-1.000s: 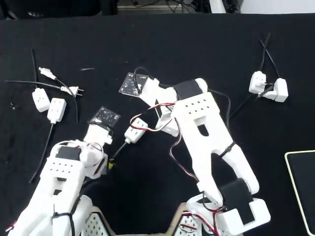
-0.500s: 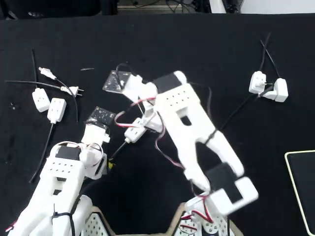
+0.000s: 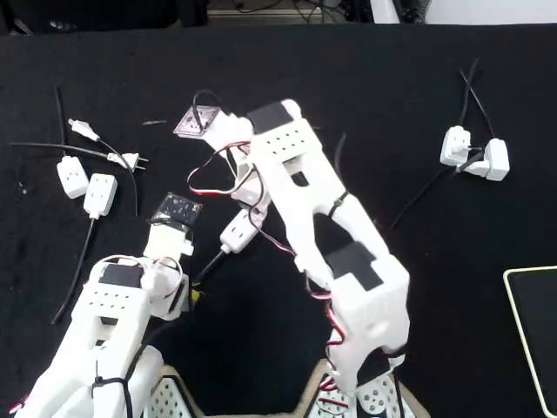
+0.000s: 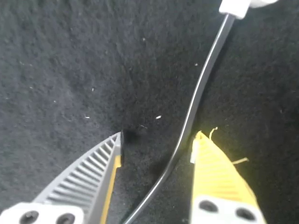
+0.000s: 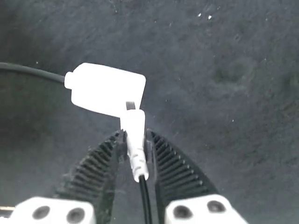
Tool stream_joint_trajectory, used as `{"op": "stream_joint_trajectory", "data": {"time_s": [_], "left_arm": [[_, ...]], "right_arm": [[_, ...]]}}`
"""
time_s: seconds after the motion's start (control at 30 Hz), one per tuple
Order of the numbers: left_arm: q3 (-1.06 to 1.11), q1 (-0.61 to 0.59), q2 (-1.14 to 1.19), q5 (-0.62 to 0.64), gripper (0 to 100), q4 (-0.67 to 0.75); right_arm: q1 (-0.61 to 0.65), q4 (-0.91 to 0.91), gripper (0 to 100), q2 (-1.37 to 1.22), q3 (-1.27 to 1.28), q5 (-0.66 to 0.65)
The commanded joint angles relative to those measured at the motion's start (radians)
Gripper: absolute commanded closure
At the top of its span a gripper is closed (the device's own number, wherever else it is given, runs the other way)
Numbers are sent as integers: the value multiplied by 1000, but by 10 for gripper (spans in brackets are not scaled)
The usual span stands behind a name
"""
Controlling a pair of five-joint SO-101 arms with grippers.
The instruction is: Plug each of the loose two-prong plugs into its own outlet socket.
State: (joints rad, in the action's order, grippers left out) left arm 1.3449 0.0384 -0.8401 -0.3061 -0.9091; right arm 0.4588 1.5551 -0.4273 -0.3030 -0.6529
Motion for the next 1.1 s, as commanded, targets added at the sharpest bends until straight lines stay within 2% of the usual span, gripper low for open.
{"op": "stream_joint_trajectory", "data": {"time_s": [0.0,0.33,0.63,1.07], "left_arm": [[-2,-4,-8,11,755,11],[-2,-4,-8,11,755,11],[-2,-4,-9,11,755,8],[-4,-5,-9,11,755,6]], "right_arm": [[17,8,988,7,-68,9],[21,2,988,1,-58,11],[74,6,988,-64,-67,29],[46,77,988,7,-113,26]]}}
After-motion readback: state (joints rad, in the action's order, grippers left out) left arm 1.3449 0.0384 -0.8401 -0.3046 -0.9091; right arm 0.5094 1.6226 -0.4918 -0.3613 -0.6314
